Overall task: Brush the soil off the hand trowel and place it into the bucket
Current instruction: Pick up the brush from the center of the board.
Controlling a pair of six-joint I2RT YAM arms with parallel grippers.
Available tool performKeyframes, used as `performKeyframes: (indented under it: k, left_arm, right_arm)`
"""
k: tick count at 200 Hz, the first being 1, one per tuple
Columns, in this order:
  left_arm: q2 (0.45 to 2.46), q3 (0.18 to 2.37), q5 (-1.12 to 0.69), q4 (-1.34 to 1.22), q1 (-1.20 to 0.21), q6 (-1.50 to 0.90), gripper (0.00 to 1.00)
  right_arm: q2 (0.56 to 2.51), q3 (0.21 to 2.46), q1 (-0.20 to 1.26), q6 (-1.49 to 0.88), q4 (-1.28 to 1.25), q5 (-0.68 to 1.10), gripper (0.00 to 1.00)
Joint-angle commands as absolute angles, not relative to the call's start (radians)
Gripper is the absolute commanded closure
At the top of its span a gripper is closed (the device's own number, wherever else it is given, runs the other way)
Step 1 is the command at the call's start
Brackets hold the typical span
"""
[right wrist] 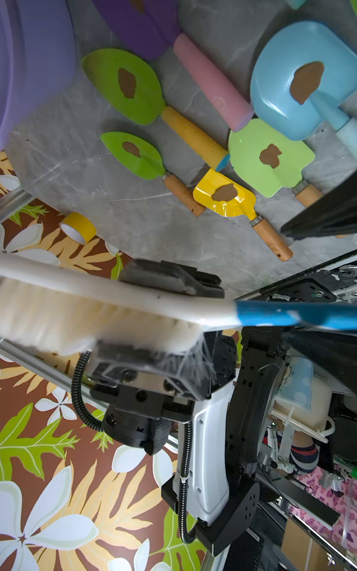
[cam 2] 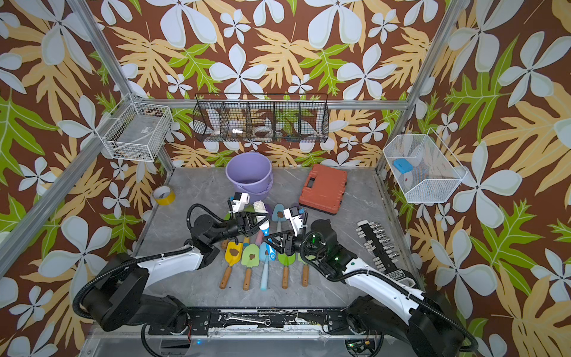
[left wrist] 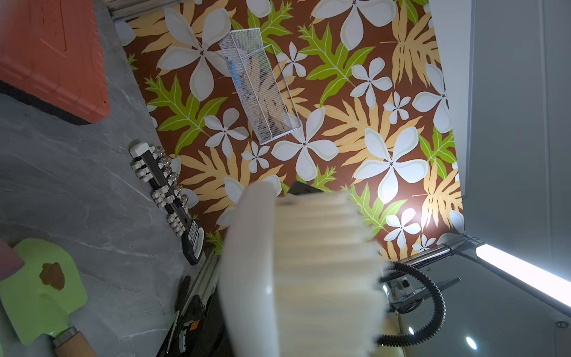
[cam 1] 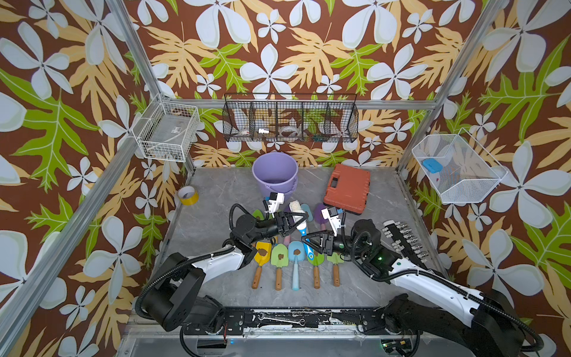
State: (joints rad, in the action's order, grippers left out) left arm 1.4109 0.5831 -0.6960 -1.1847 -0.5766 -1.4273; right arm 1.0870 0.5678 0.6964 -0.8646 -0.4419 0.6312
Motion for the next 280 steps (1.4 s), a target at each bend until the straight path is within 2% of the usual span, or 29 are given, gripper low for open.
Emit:
performKeyframes:
  k: [1,21,32,40,48,52,62,69,86,114,153,199,219,271,280]
  left_arm:
    - [1.411,0.595,-0.687,-1.212,-0.574,-1.427,0.75]
    - [1.404,0.601,-0.684,-1.174,-0.574,-1.403,0.75]
    - [1.389,0.602,-0.673,-1.113,-0.574,-1.37,0.65]
    - [1.371,0.604,-0.66,-1.04,-0.574,-1.317,0.47]
    - [1.345,0.609,-0.63,-0.922,-0.574,-1.256,0.25]
    - [1.331,0.616,-0.61,-0.859,-0.574,-1.218,0.16]
    - [1.287,0.631,-0.539,-0.679,-0.576,-1.123,0.04]
    - [1.256,0.653,-0.474,-0.536,-0.577,-1.058,0.0]
    - [1.194,0.687,-0.343,-0.332,-0.58,-0.982,0.0]
    - [1.142,0.693,-0.23,-0.249,-0.598,-0.969,0.03]
    - [1.173,0.712,-0.218,-0.264,-0.64,-0.973,0.06]
    - [1.225,0.739,-0.242,-0.289,-0.647,-0.976,0.16]
    - [1.239,0.742,-0.256,-0.312,-0.647,-0.983,0.26]
    - [1.239,0.723,-0.273,-0.352,-0.647,-1.005,0.66]
    - [1.238,0.718,-0.276,-0.357,-0.647,-1.01,0.7]
  right_arm:
    - [1.09,0.572,0.708,-0.88,-0.495,0.645,0.62]
    - [1.077,0.579,0.707,-0.874,-0.467,0.62,1.0]
    - [1.067,0.592,0.707,-0.862,-0.429,0.595,1.0]
    - [1.057,0.605,0.71,-0.845,-0.385,0.56,1.0]
    - [1.048,0.638,0.715,-0.805,-0.287,0.507,1.0]
    - [1.046,0.659,0.723,-0.775,-0.214,0.437,1.0]
    - [1.043,0.731,0.752,-0.697,-0.066,0.302,1.0]
    - [1.047,0.767,0.773,-0.667,0.02,0.208,1.0]
    - [1.069,0.826,0.799,-0.619,0.128,0.082,1.0]
    - [1.147,0.925,0.853,-0.594,0.282,-0.107,1.0]
    - [1.227,0.983,0.912,-0.577,0.296,-0.154,1.0]
    - [1.302,1.042,0.969,-0.547,0.326,-0.193,1.0]
    - [1.336,1.069,0.993,-0.537,0.348,-0.206,1.0]
    - [1.349,1.072,1.003,-0.537,0.35,-0.209,1.0]
    - [1.345,1.068,1.004,-0.538,0.344,-0.21,1.0]
